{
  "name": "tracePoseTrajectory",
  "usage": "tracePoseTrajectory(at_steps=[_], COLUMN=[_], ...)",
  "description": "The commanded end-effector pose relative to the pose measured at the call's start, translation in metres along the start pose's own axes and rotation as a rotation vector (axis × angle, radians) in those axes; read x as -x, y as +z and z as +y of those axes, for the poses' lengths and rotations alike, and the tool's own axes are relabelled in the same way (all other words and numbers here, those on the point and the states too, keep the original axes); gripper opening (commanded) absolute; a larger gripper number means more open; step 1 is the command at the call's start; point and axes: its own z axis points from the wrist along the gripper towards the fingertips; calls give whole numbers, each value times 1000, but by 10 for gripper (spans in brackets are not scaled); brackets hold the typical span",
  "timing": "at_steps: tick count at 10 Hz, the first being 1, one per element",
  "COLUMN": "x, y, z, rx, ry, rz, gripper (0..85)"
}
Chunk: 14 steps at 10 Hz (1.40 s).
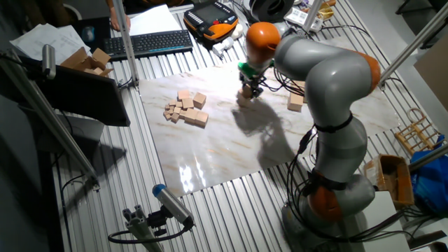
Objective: Stack the blocks into a cross shape
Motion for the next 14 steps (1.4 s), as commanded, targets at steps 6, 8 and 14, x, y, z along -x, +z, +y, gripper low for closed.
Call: tracePoseTrajectory(at_steps=[6, 8, 14], x=[75, 73, 61], y=[7, 9, 11], z=[-28, -27, -14], rx=[4, 8, -101], ry=[612, 606, 613], rz=[-51, -46, -29], gripper=[0, 0, 0])
